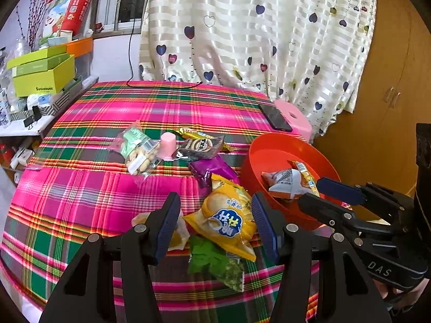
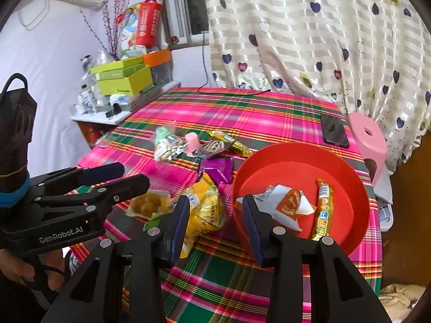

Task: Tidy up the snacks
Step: 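Move the left tool to the clear packet of yellow cakes and grasp it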

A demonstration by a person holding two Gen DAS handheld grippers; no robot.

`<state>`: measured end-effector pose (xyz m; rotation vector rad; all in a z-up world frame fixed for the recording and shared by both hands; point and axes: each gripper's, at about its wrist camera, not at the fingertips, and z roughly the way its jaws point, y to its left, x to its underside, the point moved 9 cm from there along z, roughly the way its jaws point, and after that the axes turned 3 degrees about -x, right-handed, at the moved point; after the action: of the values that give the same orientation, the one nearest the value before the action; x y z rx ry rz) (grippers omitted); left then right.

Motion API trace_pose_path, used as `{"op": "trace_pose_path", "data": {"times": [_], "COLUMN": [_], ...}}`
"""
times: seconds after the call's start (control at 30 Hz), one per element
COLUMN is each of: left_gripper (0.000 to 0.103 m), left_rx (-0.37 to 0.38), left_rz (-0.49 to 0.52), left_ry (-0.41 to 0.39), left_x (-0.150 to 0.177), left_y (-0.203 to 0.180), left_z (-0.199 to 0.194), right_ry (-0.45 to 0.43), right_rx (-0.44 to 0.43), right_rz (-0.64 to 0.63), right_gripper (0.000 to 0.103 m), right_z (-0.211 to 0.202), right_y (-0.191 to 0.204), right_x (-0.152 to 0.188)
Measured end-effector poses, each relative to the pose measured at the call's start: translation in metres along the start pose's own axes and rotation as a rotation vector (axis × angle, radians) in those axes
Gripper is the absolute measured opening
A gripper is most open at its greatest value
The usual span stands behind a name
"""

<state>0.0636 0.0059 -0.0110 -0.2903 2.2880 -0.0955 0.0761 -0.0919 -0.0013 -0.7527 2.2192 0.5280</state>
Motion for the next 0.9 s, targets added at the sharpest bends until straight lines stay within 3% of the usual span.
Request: {"op": "trace_pose_path", "data": {"times": [0.47,0.9], "left_gripper": [0.056,0.056], "left_rx": [-0.005,-0.021], "left_rz": [-0.053,-0.098], "left_ry": [0.042,0.112], "left_x": [0.018,0.046], "left_y": [0.036,0.074], "left_z": [0.007,0.023], "right_ry": [0.043,0.133], "right_rx": [-0.052,-0.113], "right_rz": [-0.051,-0.062], "right_gripper": [0.048,0.048], "right_z": [0.016,0.044], "right_y": [0.020,0.035], "right_x": [0.008,0.033]}}
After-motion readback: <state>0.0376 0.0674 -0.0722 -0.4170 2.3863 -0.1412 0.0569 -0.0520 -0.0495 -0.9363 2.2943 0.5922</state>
